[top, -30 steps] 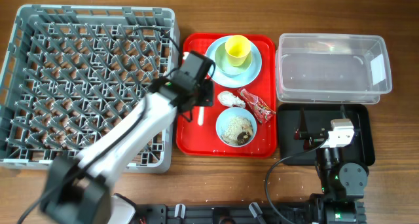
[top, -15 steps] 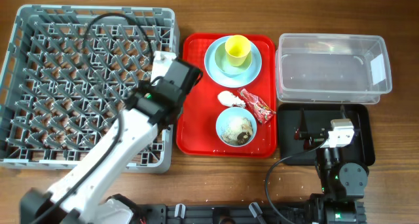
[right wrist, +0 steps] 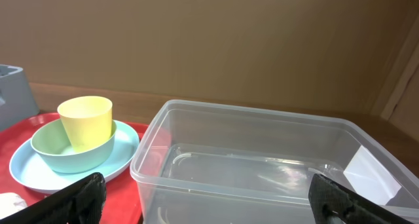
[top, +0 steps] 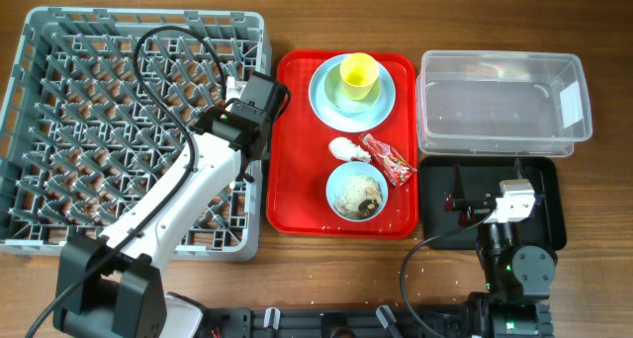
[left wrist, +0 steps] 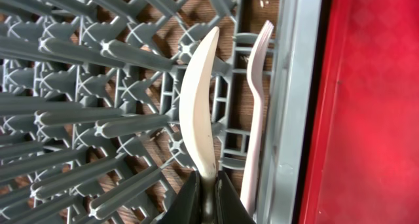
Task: Sort waste into correct bins and load items into the dishwasher rack
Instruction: 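Place the spoon into the dish rack and open the left gripper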
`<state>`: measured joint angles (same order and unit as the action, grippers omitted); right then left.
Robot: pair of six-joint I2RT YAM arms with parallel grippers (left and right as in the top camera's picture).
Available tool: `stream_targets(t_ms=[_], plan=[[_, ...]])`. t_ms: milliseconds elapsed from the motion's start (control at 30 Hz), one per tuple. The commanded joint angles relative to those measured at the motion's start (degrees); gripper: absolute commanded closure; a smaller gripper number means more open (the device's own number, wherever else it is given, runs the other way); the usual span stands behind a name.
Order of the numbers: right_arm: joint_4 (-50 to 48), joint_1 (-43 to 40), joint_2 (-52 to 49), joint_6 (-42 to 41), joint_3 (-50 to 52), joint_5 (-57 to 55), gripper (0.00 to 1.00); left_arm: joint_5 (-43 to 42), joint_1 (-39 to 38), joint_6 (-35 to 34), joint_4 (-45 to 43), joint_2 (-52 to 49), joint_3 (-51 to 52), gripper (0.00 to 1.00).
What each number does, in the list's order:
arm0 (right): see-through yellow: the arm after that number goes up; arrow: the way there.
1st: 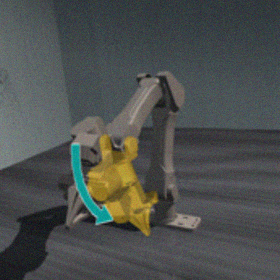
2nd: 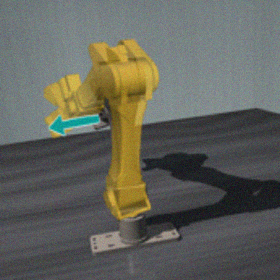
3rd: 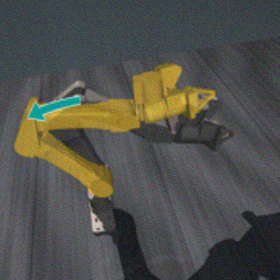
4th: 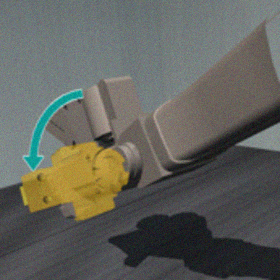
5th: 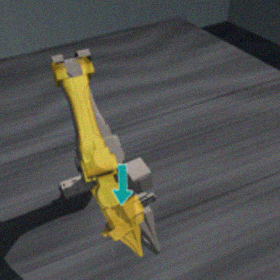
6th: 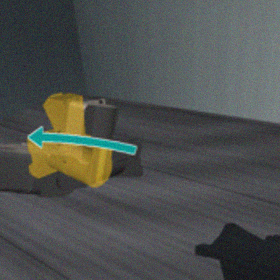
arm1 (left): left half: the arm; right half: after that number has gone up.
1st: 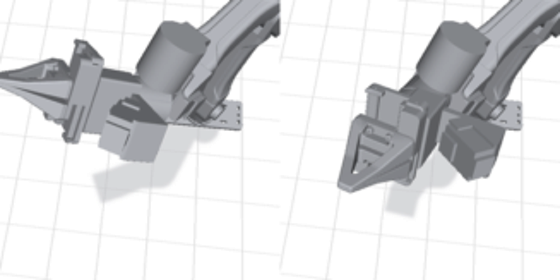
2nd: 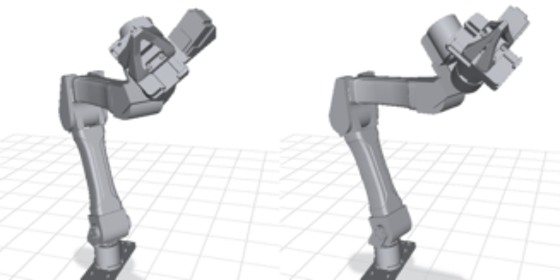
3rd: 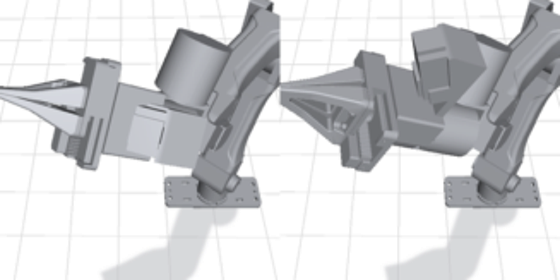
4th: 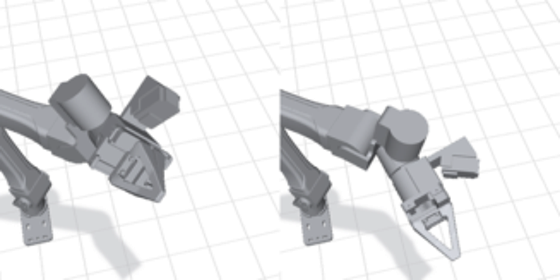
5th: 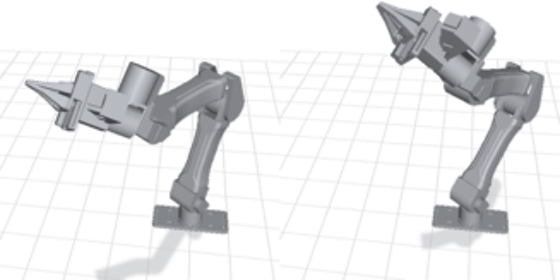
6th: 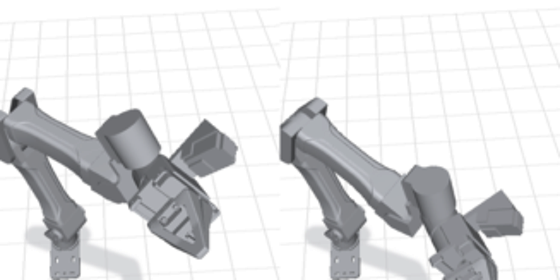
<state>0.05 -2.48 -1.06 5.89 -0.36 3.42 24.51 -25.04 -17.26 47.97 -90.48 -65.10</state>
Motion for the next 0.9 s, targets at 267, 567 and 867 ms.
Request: stream_targets(t_ms=[267, 567, 867], plan=[[-0.15, -0.33, 0.15, 0.11, 0.07, 0.28, 0.00, 0.72, 1.07, 2.08, 0.35, -0.22, 0.39, 0.80], [-0.15, -0.33, 0.15, 0.11, 0.07, 0.28, 0.00, -29.86, 0.02, 1.40, 0.17, 15.52, -2.91, 0.52], [-0.15, -0.33, 0.15, 0.11, 0.07, 0.28, 0.00, -38.01, 0.02, -0.33, 4.66, 14.56, -2.43, 0.00]])
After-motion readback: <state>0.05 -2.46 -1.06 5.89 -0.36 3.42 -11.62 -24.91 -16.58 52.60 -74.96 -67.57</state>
